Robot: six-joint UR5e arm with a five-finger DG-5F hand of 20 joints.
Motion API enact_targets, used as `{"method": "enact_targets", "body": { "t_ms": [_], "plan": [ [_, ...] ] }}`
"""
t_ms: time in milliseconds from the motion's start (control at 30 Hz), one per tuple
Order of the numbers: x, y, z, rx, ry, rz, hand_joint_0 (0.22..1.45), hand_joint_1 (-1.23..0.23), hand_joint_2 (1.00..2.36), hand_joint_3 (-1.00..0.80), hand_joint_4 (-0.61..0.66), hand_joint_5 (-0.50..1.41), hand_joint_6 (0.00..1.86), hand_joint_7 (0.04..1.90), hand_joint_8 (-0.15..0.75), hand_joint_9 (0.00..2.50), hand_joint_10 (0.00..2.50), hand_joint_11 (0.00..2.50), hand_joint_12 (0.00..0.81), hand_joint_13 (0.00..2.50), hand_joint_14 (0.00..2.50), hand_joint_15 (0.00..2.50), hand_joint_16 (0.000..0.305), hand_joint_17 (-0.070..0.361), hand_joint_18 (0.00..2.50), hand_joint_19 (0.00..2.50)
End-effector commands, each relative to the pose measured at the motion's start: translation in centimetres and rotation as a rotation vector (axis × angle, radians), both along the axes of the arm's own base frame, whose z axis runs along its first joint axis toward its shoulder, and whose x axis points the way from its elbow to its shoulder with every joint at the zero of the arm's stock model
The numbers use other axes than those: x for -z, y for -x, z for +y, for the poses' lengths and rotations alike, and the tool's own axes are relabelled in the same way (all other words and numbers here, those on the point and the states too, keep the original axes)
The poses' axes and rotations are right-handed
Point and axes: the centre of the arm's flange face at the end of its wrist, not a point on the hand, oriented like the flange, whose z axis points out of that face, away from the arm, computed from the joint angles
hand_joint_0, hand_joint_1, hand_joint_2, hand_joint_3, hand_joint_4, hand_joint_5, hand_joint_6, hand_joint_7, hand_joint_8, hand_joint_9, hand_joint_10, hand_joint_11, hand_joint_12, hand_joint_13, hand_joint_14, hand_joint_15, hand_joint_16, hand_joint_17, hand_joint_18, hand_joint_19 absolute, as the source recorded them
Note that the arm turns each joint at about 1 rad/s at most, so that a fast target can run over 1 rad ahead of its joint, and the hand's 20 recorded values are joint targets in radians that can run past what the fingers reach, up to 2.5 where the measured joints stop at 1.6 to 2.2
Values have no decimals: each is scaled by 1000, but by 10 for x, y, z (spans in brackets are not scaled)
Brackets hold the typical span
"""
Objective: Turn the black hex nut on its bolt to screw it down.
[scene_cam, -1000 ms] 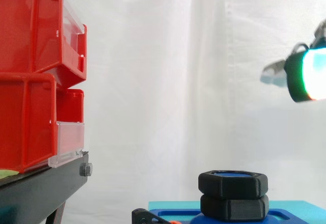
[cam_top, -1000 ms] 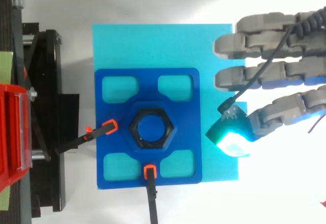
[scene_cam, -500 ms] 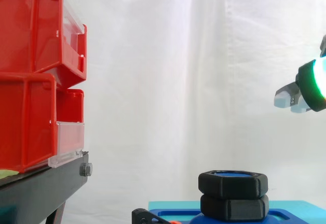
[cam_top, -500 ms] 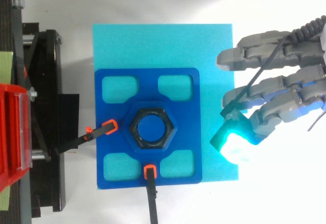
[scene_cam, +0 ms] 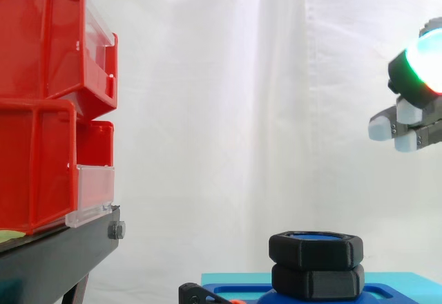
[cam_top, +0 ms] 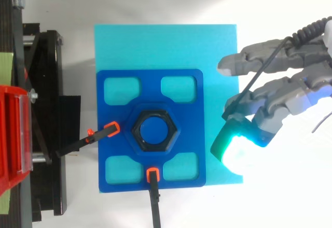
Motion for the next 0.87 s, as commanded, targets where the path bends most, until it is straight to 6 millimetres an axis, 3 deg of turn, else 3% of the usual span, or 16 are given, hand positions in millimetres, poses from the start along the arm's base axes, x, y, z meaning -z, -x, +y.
{"method": "enact_targets", "body": {
  "t_ms": [0,833],
  "plan": [
    [-1,-1,0,2,0,-12,444,-290,1000,-500,65,-273,501,588,150,433,0,0,357,104,0,0,53,119,16,119],
    [-1,-1,0,1,1,-11,454,-325,1000,-500,114,-252,501,638,128,484,0,0,359,183,0,0,53,119,146,159]
  ]
}}
